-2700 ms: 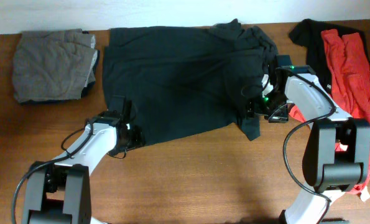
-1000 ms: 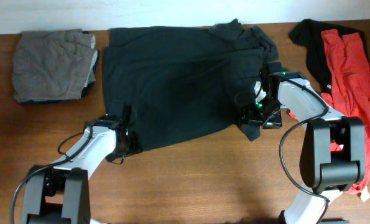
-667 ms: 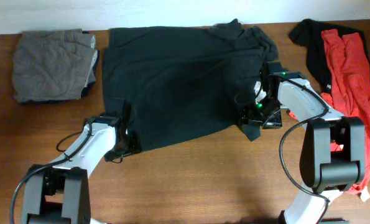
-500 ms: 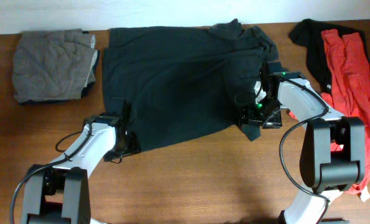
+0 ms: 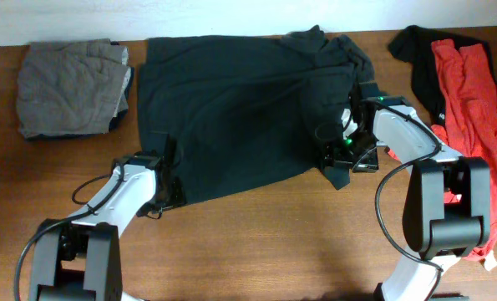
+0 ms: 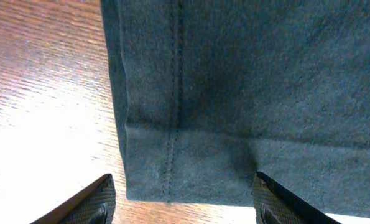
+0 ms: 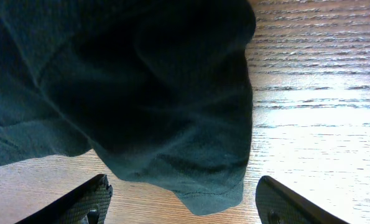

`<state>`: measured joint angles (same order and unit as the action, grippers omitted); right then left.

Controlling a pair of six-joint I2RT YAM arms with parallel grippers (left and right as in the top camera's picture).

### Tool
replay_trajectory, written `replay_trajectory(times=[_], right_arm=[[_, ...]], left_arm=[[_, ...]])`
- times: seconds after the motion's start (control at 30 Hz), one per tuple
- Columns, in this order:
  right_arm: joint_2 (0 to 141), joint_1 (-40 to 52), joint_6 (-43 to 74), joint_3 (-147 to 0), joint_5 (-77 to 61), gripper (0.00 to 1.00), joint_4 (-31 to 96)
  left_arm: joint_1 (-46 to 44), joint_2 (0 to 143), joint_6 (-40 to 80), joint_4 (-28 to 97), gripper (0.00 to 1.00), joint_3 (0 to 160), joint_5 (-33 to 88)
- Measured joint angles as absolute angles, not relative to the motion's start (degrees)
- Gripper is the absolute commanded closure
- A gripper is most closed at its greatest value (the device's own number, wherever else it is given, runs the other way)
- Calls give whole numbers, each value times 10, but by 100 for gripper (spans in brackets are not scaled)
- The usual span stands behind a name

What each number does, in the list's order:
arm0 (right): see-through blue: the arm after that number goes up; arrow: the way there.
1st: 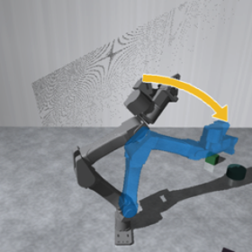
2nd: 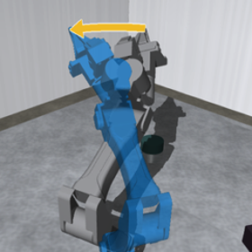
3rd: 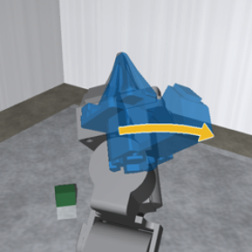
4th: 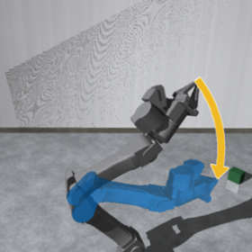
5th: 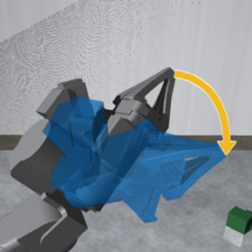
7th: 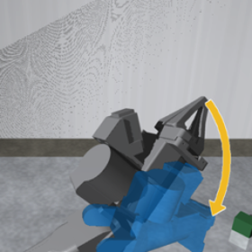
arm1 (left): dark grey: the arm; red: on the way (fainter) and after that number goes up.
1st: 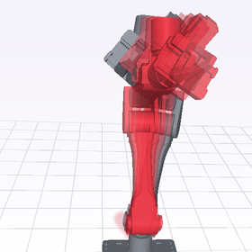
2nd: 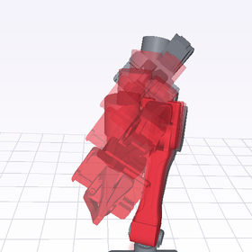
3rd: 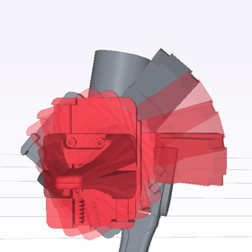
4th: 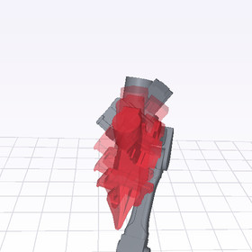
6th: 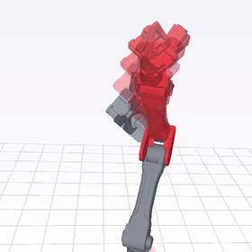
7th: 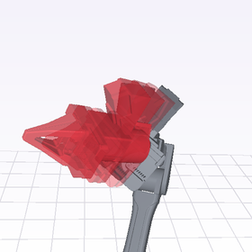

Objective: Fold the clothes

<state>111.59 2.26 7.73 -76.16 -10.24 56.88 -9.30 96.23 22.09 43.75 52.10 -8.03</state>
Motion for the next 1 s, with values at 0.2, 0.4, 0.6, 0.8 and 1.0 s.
replay_trajectory(times=[0.2, 0.4, 0.6, 0.8, 1.0], right_arm=[[1116, 23, 77, -762, -102, 21, 569], [1116, 23, 77, -762, -102, 21, 568], [1116, 23, 77, -762, -102, 21, 568], [1116, 23, 77, -762, -102, 21, 568], [1116, 23, 77, -762, -102, 21, 568]], left_arm=[[-93, 976, 219, 430, 60, 524, -77], [-94, 990, 216, 426, 93, 535, -65], [-94, 991, 216, 424, 94, 536, -65], [-93, 995, 212, 445, 65, 544, -80], [-92, 1011, 197, 528, 49, 603, -84]])
